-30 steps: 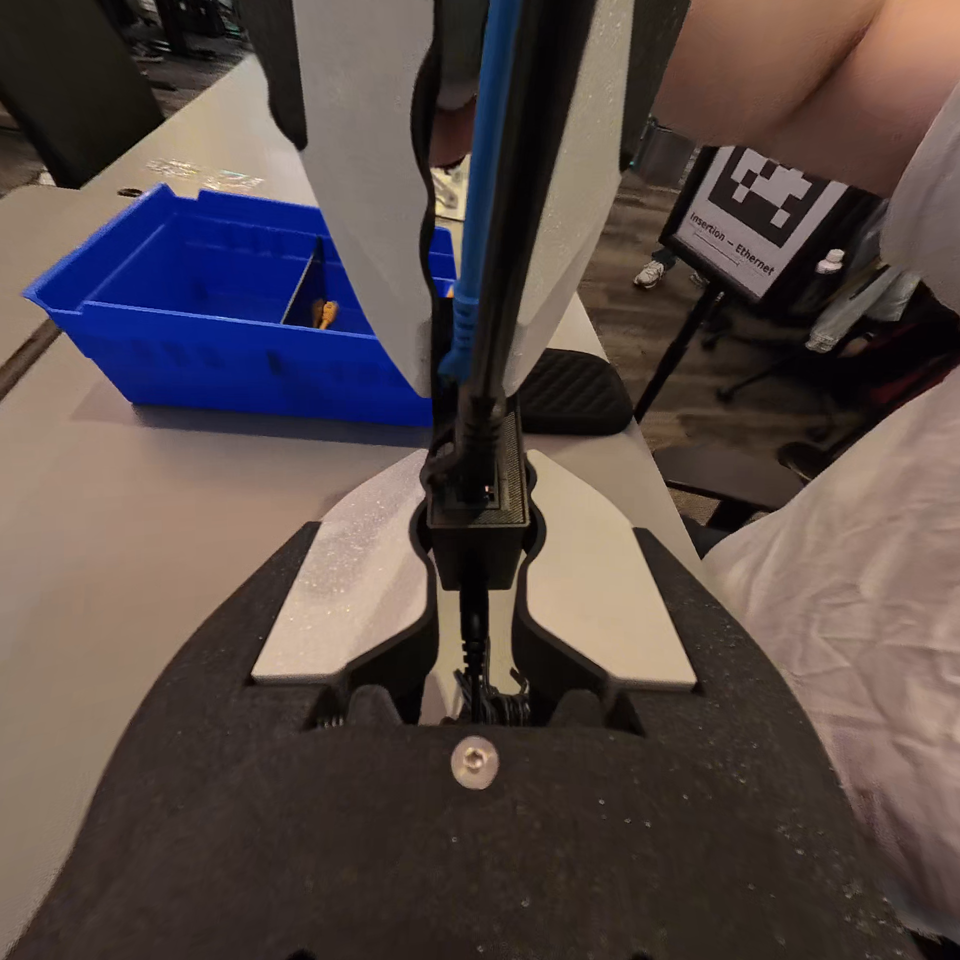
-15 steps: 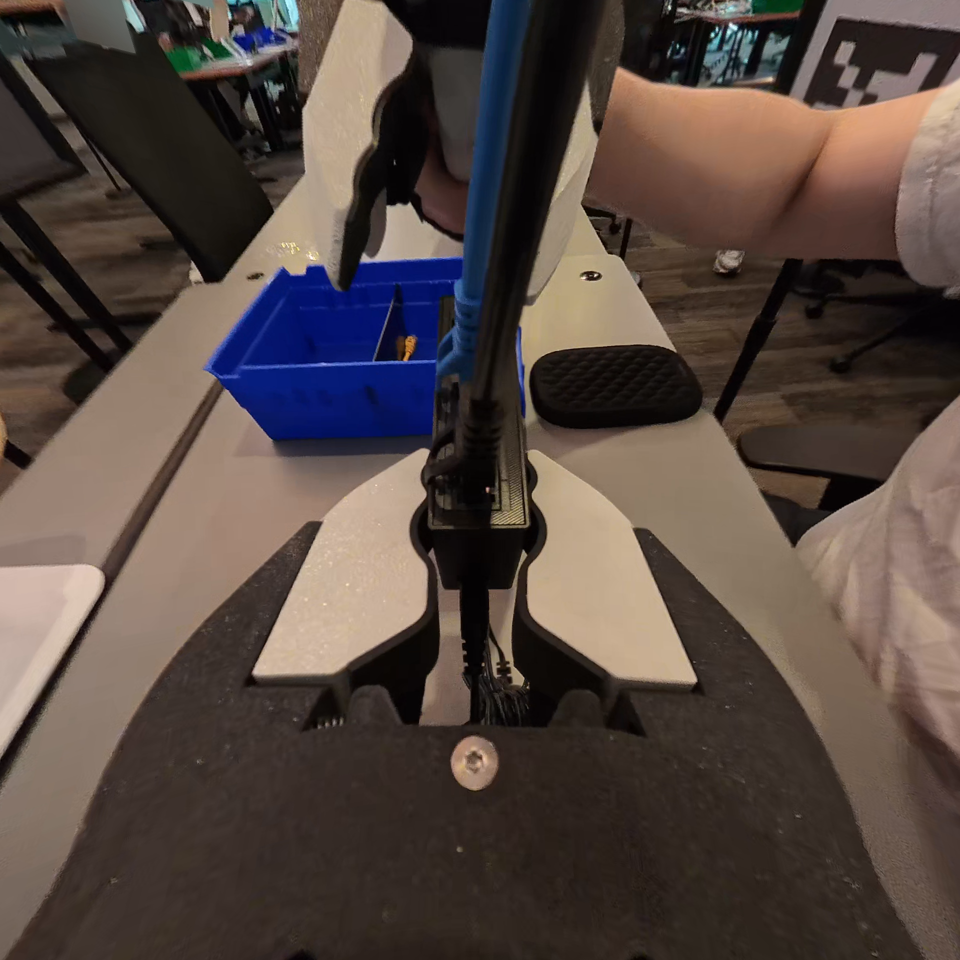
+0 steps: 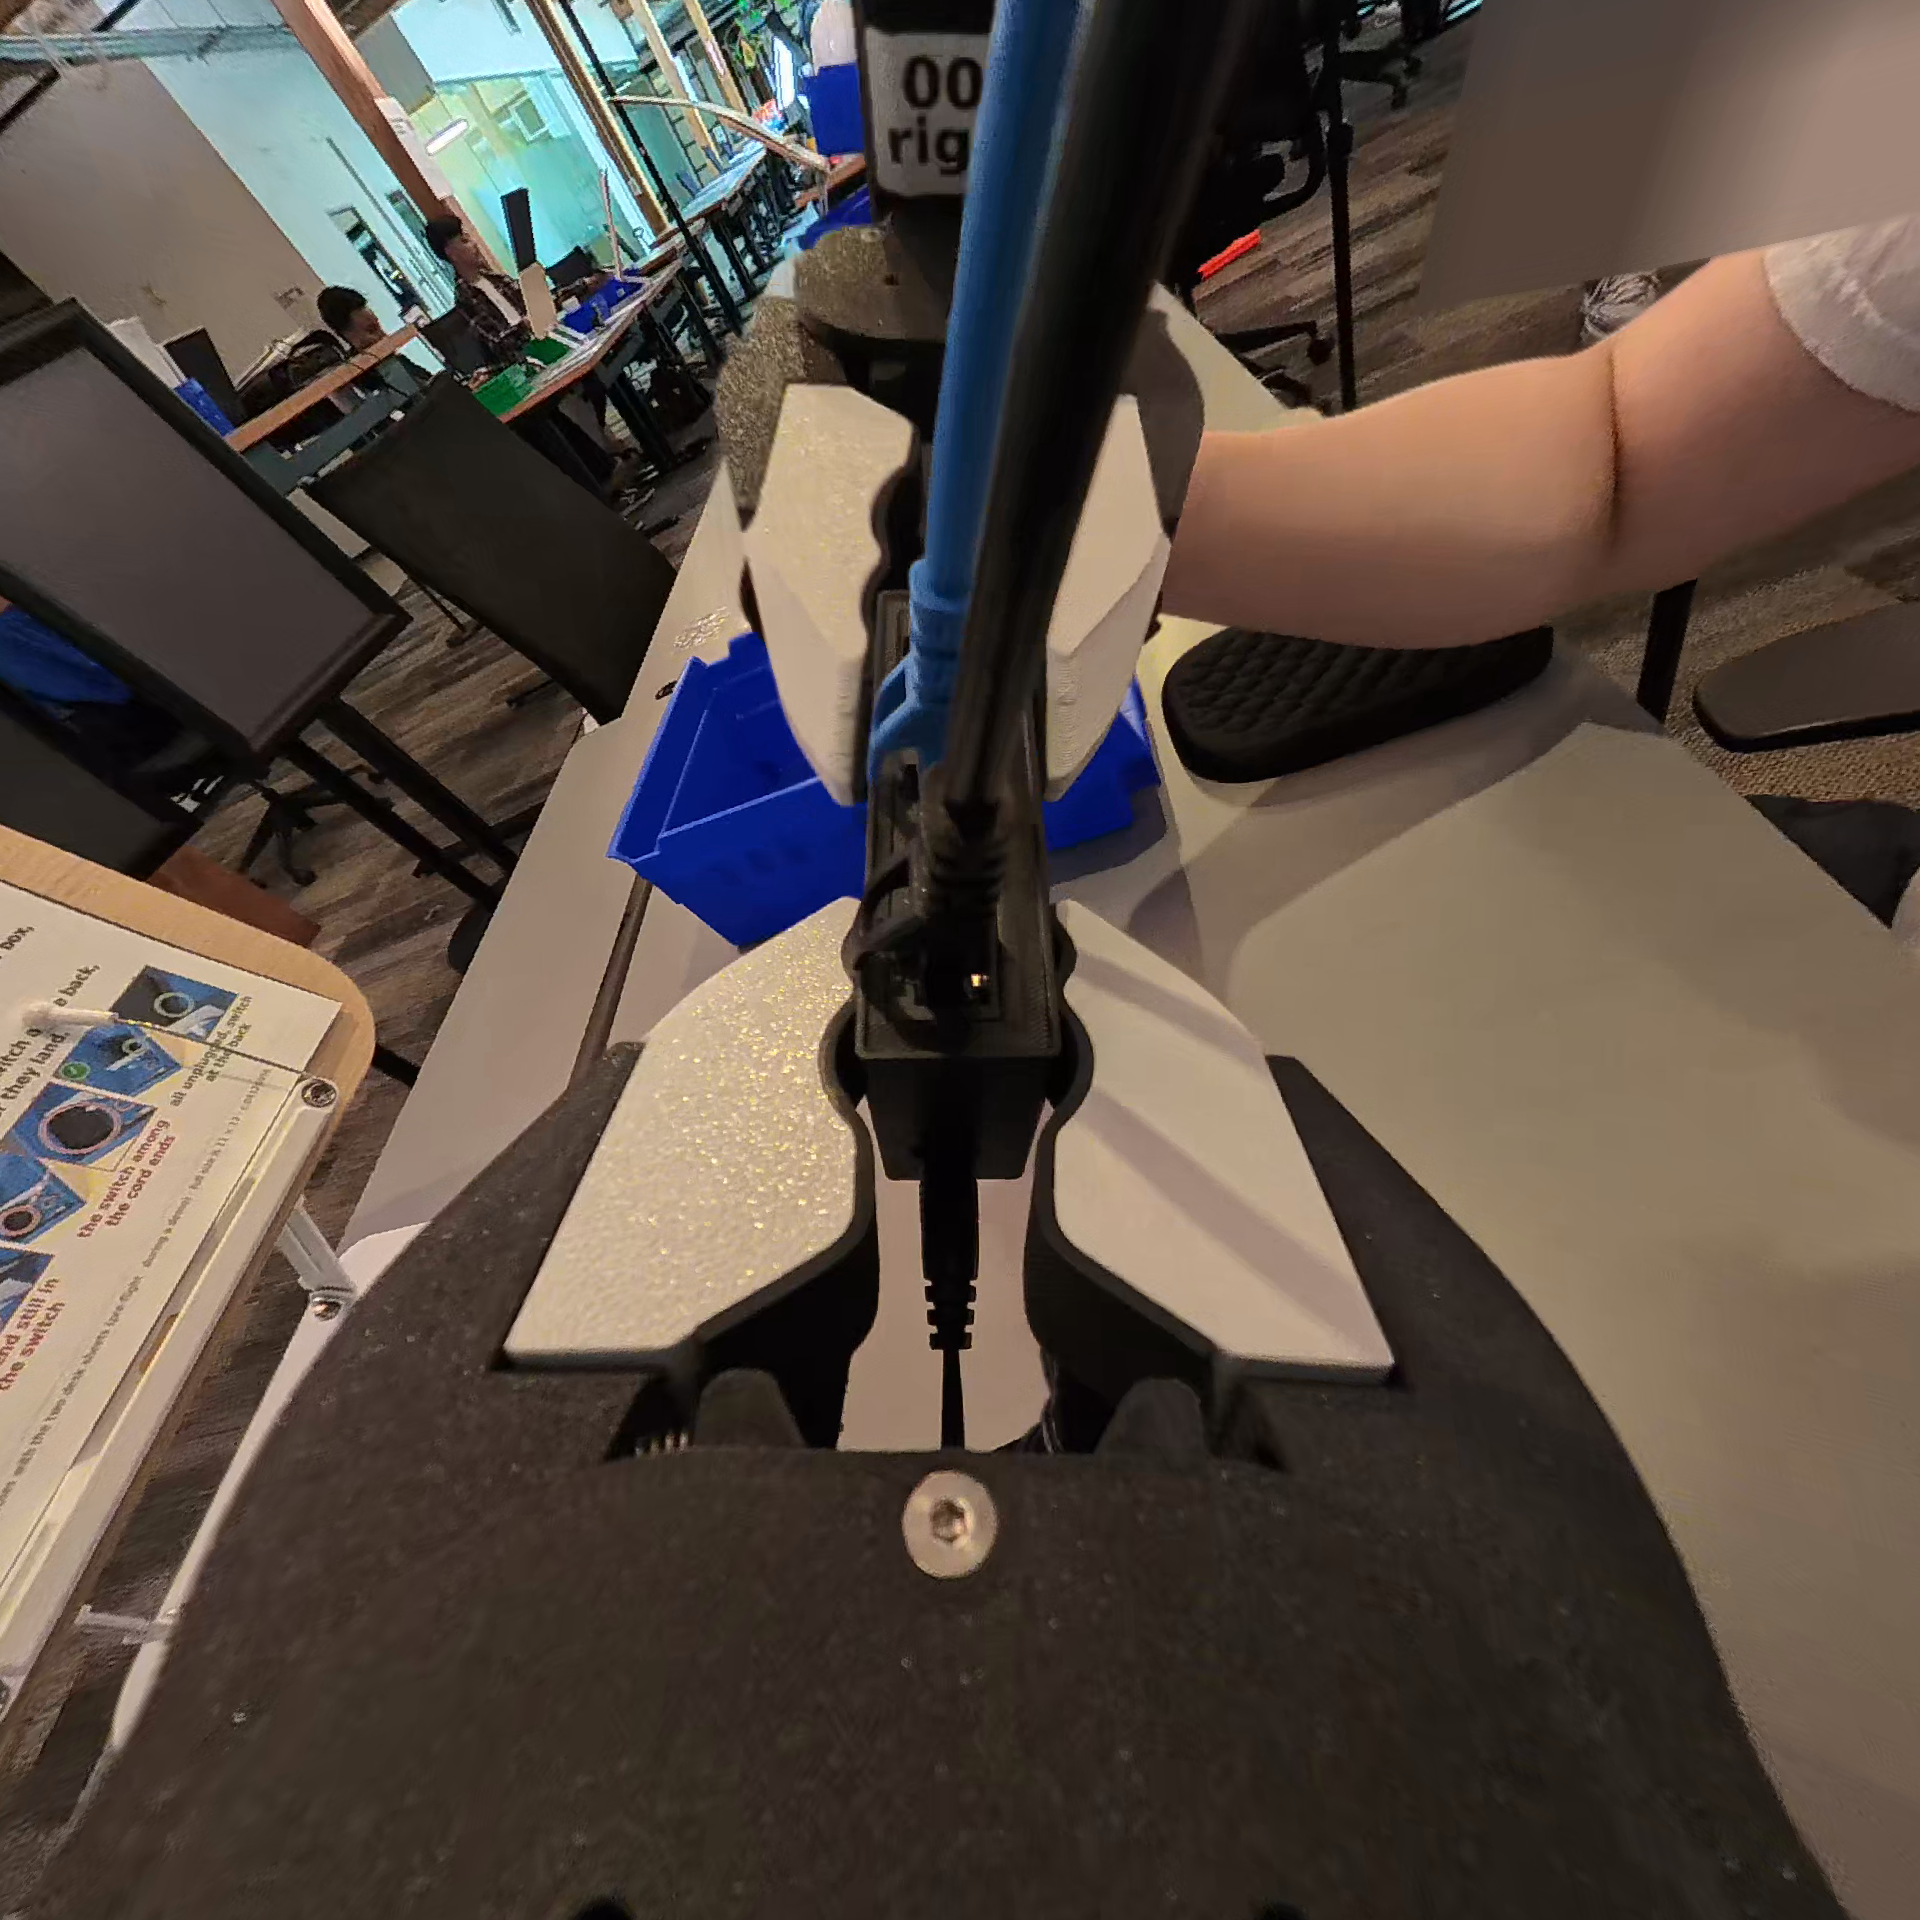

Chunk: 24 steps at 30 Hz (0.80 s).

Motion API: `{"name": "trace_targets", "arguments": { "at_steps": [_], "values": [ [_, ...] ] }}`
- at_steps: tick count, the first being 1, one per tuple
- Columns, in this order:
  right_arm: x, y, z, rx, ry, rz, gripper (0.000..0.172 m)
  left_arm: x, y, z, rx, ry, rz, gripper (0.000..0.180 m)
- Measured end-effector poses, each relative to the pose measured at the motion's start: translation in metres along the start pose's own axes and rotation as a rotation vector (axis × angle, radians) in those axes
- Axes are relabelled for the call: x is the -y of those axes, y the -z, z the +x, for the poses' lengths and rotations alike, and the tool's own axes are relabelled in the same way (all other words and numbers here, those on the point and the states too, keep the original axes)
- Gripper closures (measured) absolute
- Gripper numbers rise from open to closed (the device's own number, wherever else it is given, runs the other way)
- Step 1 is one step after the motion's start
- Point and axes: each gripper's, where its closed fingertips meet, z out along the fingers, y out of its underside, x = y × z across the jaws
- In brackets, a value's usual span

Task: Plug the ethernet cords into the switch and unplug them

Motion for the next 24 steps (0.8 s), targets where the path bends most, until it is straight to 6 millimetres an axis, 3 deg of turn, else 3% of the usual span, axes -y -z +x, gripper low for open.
{"name": "trace_targets", "arguments": {
  "at_steps": [3,6,8,13,20,24],
  "values": [
    [-0.006,-0.002,-0.002,0.014,0.0,0.005,0.142,-0.002,-0.002,0.002,-0.009,-0.006,-0.003,0.152],
    [-0.014,-0.006,-0.003,0.036,-0.027,-0.038,0.125,0.002,-0.006,0.005,-0.022,-0.015,0.017,0.152],
    [-0.015,-0.005,-0.003,0.038,-0.015,-0.04,0.144,0.0,-0.007,0.002,0.0,-0.015,0.015,0.152],
    [-0.022,-0.006,-0.001,-0.001,0.024,-0.063,0.144,-0.006,-0.005,-0.002,0.015,-0.037,0.019,0.152],
    [-0.044,-0.001,0.012,-0.146,0.124,-0.147,0.144,0.01,0.026,-0.015,0.081,-0.043,0.125,0.155],
    [-0.046,-0.001,0.013,-0.19,0.198,-0.194,0.144,0.008,0.031,-0.016,0.118,-0.122,0.093,0.158]
  ]
}}
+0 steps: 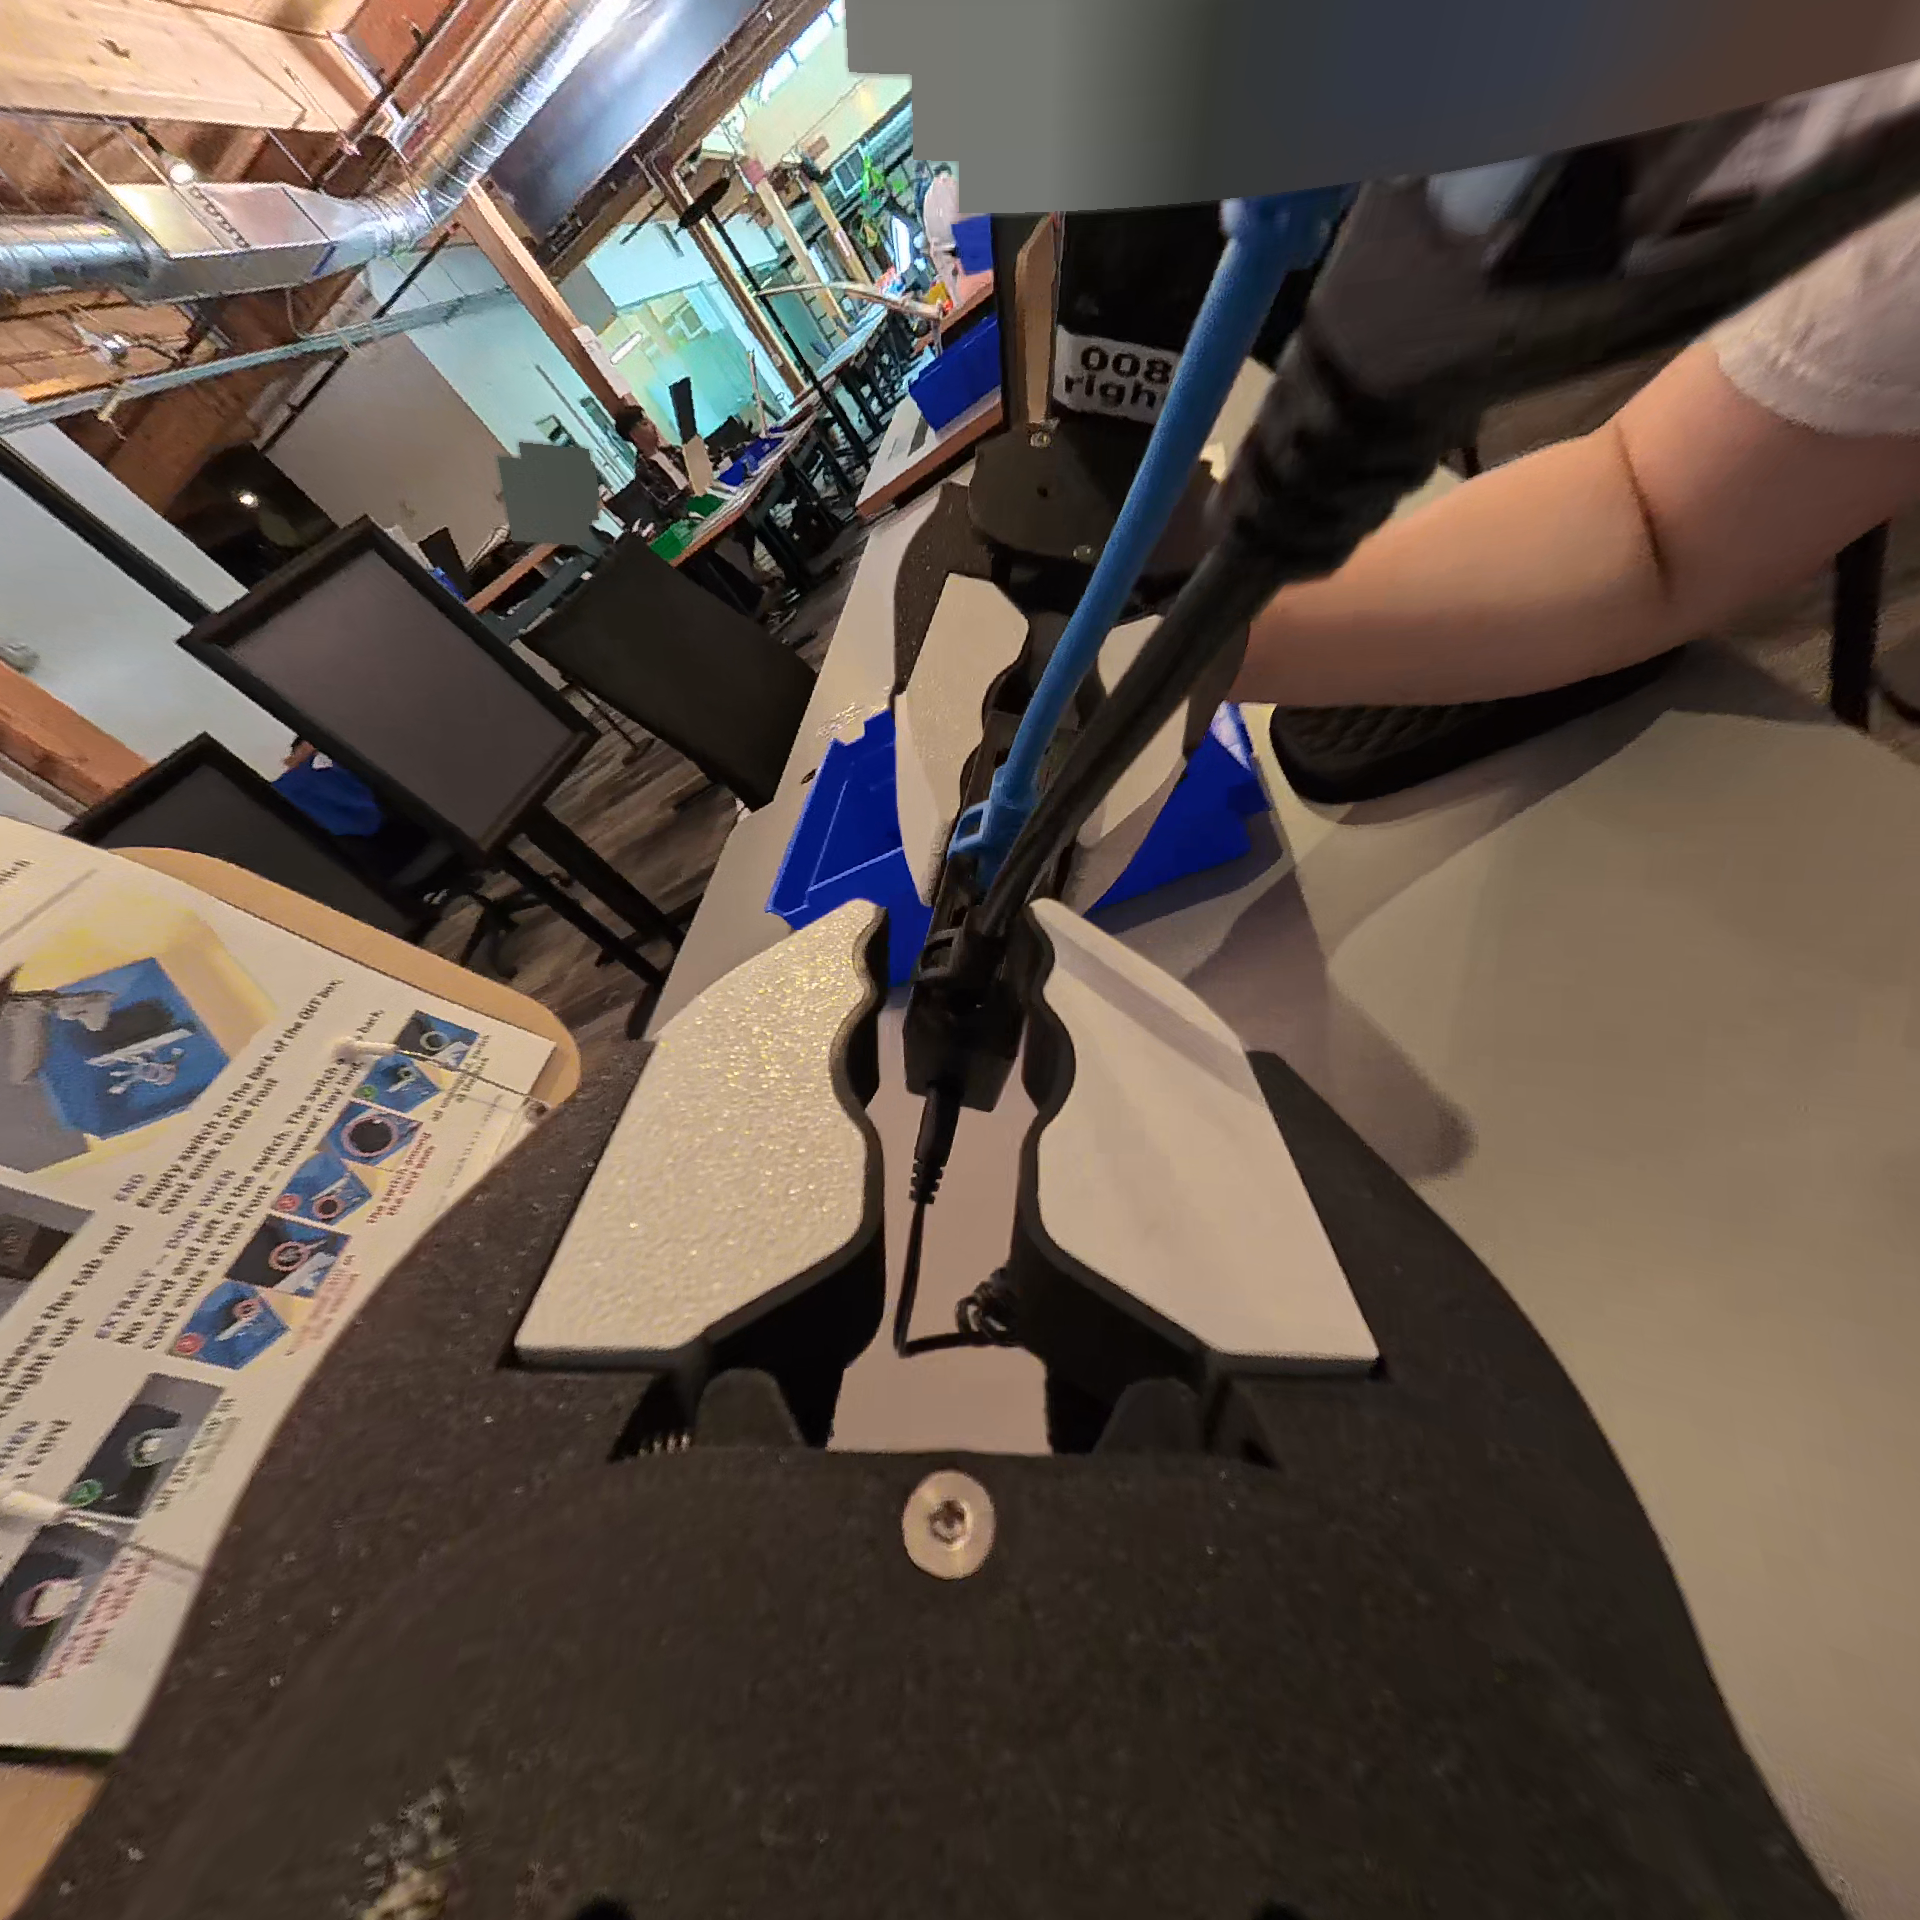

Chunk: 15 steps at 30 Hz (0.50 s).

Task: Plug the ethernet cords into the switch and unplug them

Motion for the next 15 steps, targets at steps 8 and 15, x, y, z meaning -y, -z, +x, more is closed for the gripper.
{"name": "trace_targets", "arguments": {
  "at_steps": [8,15],
  "values": [
    [0.006,0.004,-0.003,-0.012,0.069,-0.025,0.144,-0.004,-0.009,0.01,0.049,-0.192,-0.179,0.161],
    [-0.001,0.003,-0.004,-0.043,0.162,-0.131,0.144,-0.02,-0.007,0.009,0.061,-0.208,-0.324,0.164]
  ]
}}
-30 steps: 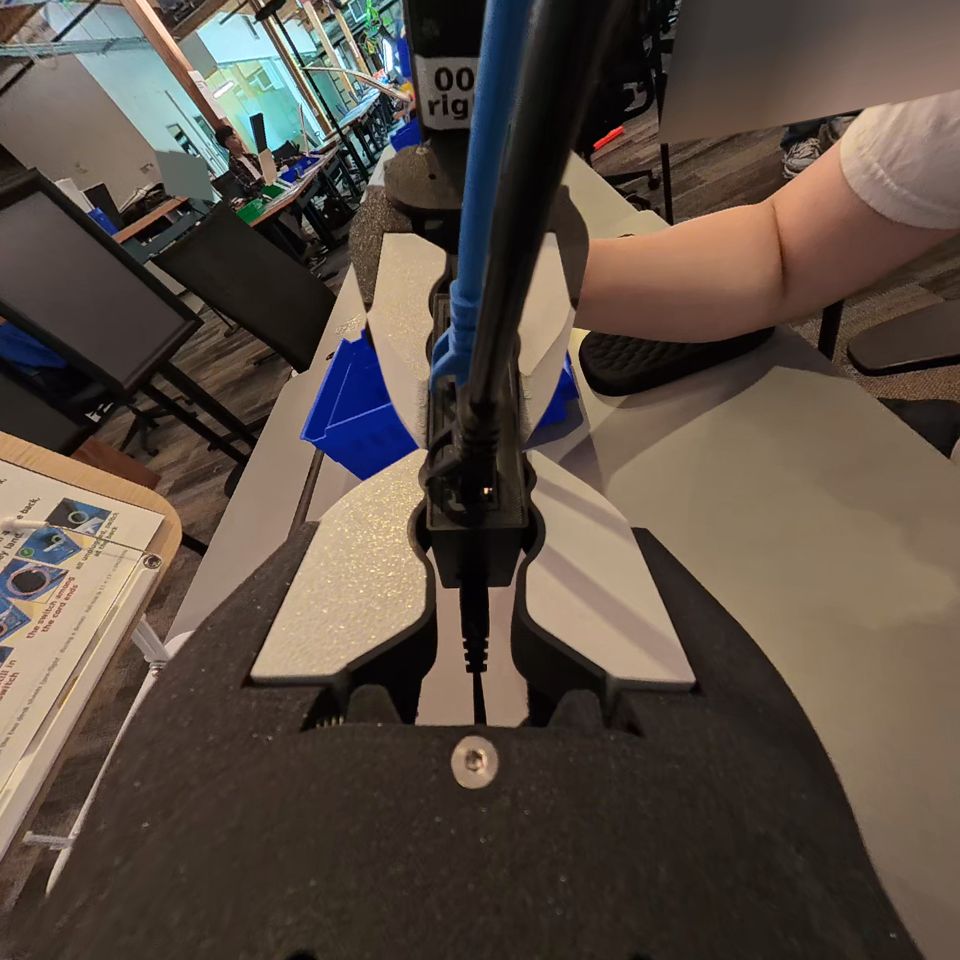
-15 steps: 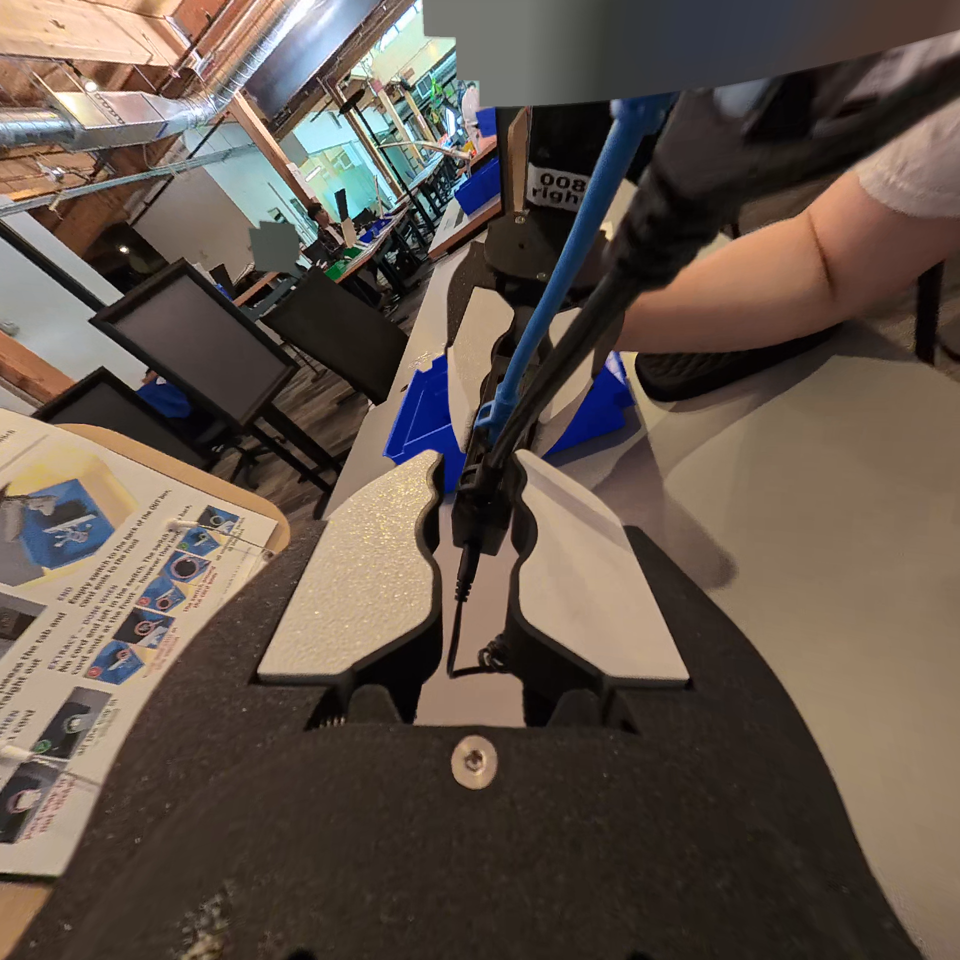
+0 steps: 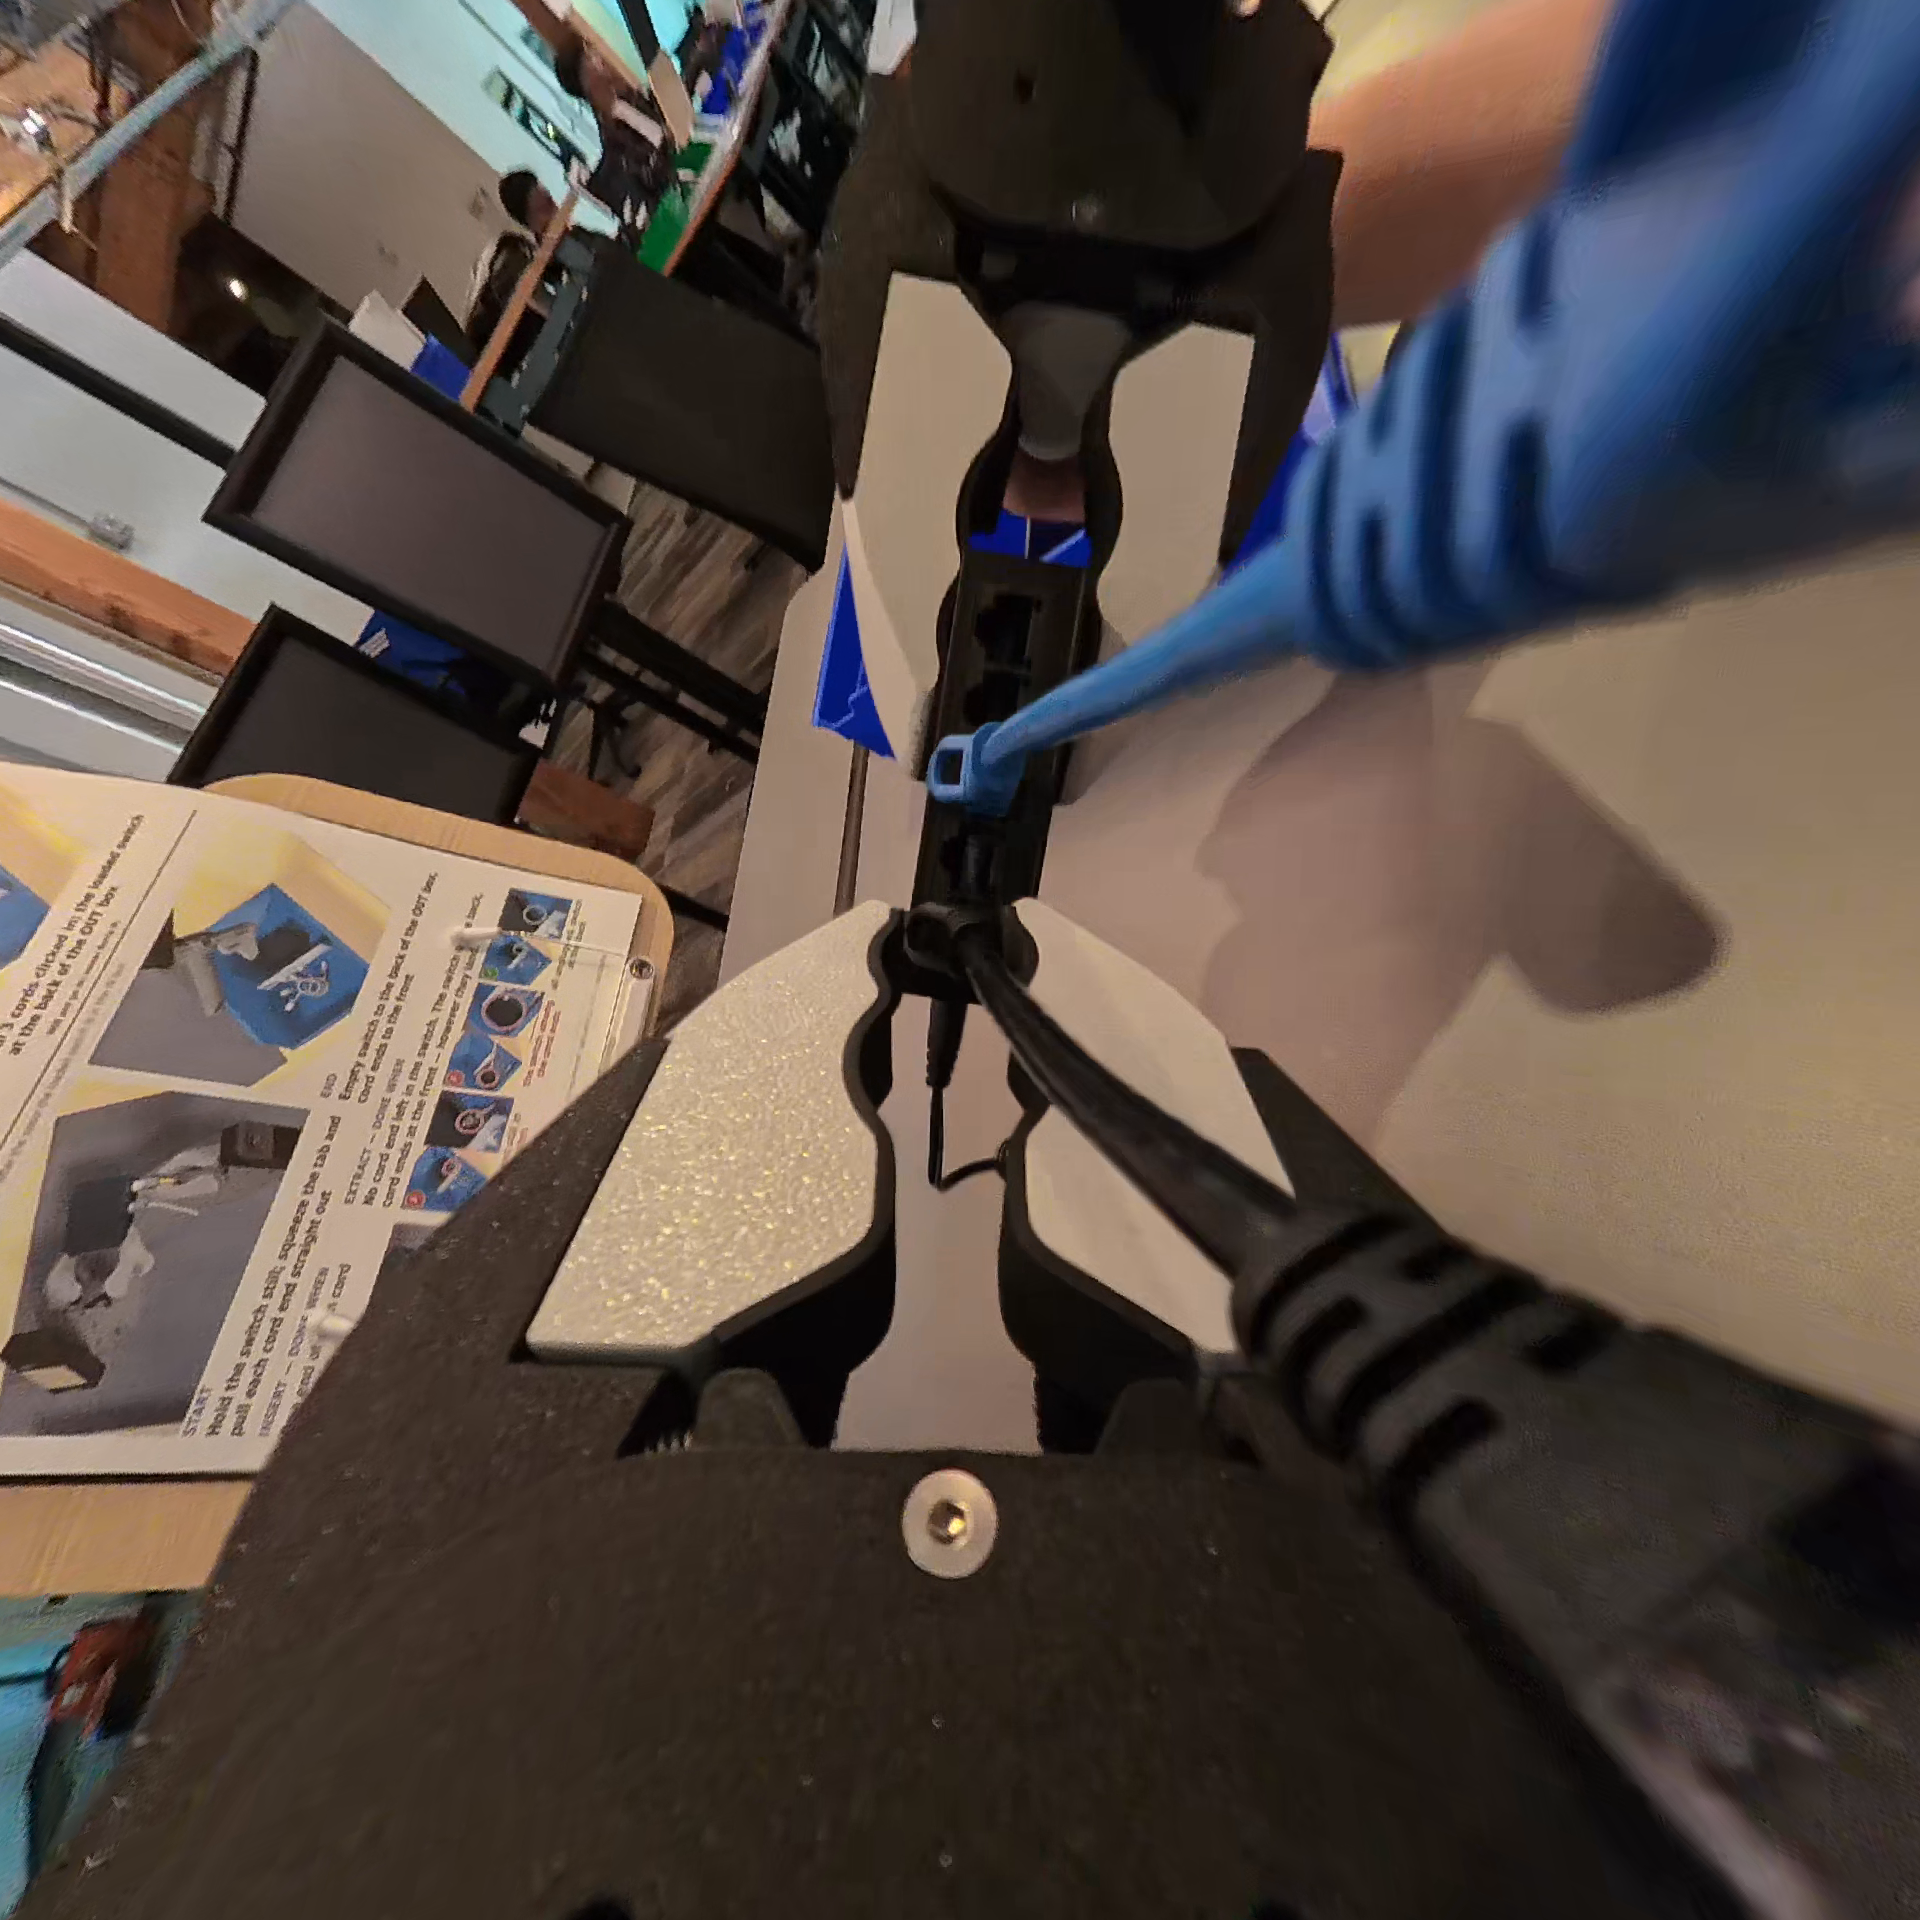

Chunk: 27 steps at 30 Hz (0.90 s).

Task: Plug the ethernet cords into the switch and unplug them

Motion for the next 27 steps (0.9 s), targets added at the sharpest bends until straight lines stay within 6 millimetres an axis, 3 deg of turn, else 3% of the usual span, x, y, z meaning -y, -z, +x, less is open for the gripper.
{"name": "trace_targets", "arguments": {
  "at_steps": [7,17,27],
  "values": [
    [-0.005,-0.001,-0.002,0.009,0.017,-0.068,0.144,-0.008,-0.007,0.003,0.012,-0.039,-0.088,0.165],
    [-0.013,-0.003,-0.004,0.021,0.011,-0.134,0.144,-0.022,-0.015,0.005,-0.026,0.042,-0.107,0.164],
    [-0.019,-0.003,-0.006,0.047,-0.014,-0.158,0.144,-0.022,-0.021,0.006,-0.019,0.012,-0.092,0.164]
  ]
}}
